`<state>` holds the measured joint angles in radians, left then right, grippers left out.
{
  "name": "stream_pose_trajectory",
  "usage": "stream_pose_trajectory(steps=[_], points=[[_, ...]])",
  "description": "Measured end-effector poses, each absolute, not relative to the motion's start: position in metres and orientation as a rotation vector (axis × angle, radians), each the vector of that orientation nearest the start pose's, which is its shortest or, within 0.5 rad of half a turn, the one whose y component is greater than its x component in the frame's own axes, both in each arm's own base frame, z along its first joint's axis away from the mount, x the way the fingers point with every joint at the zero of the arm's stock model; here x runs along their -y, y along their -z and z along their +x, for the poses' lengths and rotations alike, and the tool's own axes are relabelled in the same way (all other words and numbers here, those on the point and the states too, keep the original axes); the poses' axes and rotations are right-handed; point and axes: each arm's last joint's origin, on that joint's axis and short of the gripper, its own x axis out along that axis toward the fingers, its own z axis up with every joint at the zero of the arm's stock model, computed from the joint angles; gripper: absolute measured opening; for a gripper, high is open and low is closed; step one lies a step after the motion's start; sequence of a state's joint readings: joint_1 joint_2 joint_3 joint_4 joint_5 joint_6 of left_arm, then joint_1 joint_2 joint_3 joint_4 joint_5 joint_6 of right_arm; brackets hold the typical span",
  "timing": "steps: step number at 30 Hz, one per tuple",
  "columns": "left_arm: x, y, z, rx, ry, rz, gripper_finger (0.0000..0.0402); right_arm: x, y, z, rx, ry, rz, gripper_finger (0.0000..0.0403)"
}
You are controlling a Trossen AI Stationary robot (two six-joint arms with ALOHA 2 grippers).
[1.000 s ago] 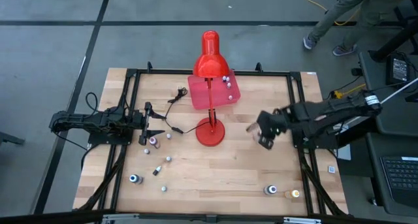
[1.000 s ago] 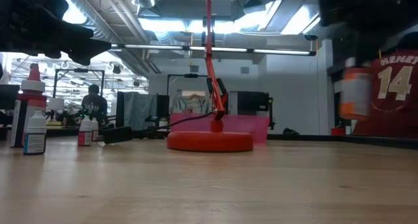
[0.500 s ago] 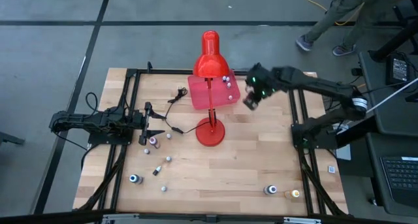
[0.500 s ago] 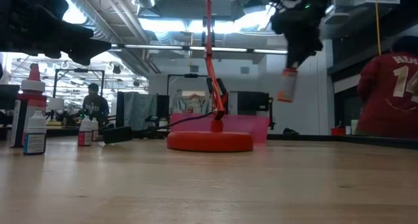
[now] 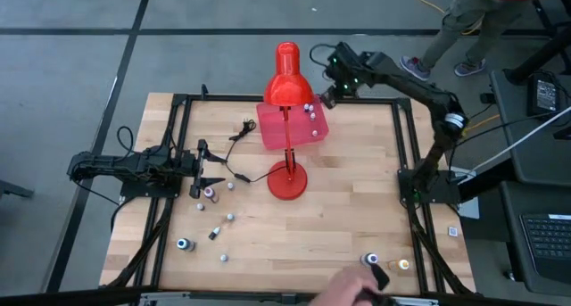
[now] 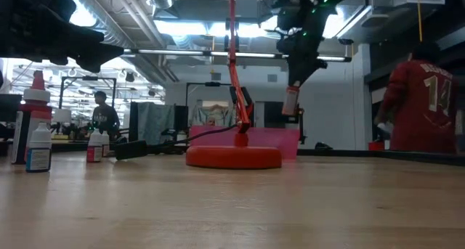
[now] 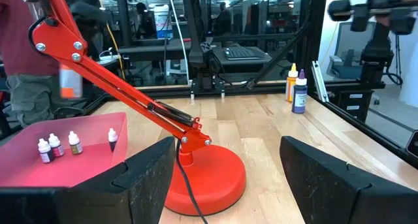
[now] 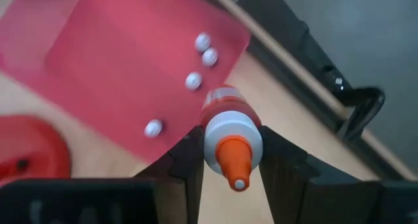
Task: Pick & Place food coloring
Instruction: Put the large orange food coloring bottle into the red bin
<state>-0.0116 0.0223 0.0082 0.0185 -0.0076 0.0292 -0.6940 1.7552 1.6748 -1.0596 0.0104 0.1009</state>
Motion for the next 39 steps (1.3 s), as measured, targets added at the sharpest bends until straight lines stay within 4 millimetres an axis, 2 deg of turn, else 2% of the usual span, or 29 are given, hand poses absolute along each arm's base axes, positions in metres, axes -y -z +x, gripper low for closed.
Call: stream_pose_trajectory(steps=[5,9,17,21,27,39], points=[[0.001,-0.166,0.099,0.005,0.004,0.029,0.0271,0.267,-0.312,0.287,-1.058,0.682,0.451,0.0123],[0.001,-0.166,0.099,0.005,0.004,0.029,0.0271,0.291,-0.313,0.305,-1.023,0.627,0.403,0.0123],[0.001,-0.166,0.099,0.005,0.004,0.029,0.0272,0.322,-0.299,0.338,-1.066,0.482,0.305,0.0123],[0.001,-0.166,0.099,0.004,0.004,0.029,0.0273,0.324,-0.293,0.346,-1.093,0.39,0.239,0.0123],[0.001,-0.167,0.099,0.005,0.004,0.029,0.0272,0.313,-0.291,0.353,-1.095,0.254,0.183,0.0123],[0.001,-0.166,0.099,0.005,0.004,0.029,0.0271,0.297,-0.289,0.366,-1.056,0.092,0.193,0.0123]])
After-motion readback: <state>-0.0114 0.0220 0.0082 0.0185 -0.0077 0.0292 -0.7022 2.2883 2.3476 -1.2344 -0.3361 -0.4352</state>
